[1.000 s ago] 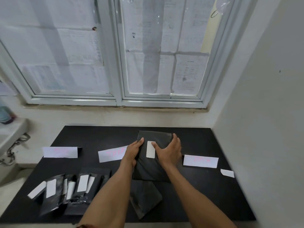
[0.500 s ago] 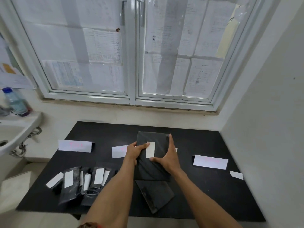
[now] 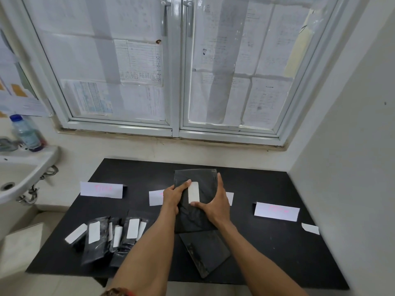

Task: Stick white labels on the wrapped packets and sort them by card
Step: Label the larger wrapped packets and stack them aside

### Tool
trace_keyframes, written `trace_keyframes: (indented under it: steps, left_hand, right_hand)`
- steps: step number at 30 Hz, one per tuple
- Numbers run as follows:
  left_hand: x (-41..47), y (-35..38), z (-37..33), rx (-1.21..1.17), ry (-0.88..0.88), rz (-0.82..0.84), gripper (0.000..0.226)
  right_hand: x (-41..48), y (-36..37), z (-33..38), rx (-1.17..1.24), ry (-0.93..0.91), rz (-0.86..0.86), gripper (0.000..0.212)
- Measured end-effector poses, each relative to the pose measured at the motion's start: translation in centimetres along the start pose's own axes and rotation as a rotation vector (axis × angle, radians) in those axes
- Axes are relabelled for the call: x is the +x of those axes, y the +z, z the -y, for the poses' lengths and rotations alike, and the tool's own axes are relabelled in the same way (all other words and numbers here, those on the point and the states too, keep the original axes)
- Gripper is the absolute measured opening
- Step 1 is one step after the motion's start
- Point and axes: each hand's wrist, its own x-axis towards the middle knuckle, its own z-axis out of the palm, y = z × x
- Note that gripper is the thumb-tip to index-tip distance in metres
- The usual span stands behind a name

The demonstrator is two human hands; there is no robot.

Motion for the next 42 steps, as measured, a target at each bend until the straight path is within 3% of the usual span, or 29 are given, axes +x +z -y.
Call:
trace_keyframes:
  steps: [6, 12, 20, 25, 29, 34, 39, 42]
  left_hand:
    - [0.1, -0.6, -0.5, 0.016, -0.020, 0.030, 0.038]
    - [-0.3, -0.7, -0.3, 0.118, -0.075, 0.163, 0.032]
    - [0.1, -1.9, 0.0, 0.117, -0.060, 0.153, 0.042]
    - [-0.2, -3.3, -0.1, 0.125, -0.061, 0.101, 0.039]
    - [0.4, -6.4, -0.2, 0.123, 0.012, -0.058, 0.037]
    - [1.3, -13.1, 0.3, 0.091, 0.090, -0.392, 0.043]
    - [2.7, -19.7, 0.4, 0.365, 0.012, -0.474, 0.048]
    - [3.2, -22.4, 0.3, 0.505, -0.023, -0.510, 0.049]
  right_hand:
    - [0.8, -0.7, -0.6, 0.162, 0.064, 0.005, 0.105]
    - [1.7, 0.3, 1.2, 0.140, 0.303, -0.186, 0.108]
    - [0.9, 1.1, 1.7, 0.071, 0.255, -0.151, 0.115]
    - [1.0, 2.7, 2.1, 0.110, 0.296, -0.174, 0.090]
    - [0.7, 5.3, 2.1, 0.296, 0.315, 0.021, 0.076]
    - [-0.2, 11.2, 0.7, 0.366, 0.402, 0.409, 0.033]
    - [-2.5, 17.5, 0.5, 0.264, 0.484, 0.707, 0.033]
    - [-3.7, 20.6, 1.2, 0.254, 0.484, 0.727, 0.034]
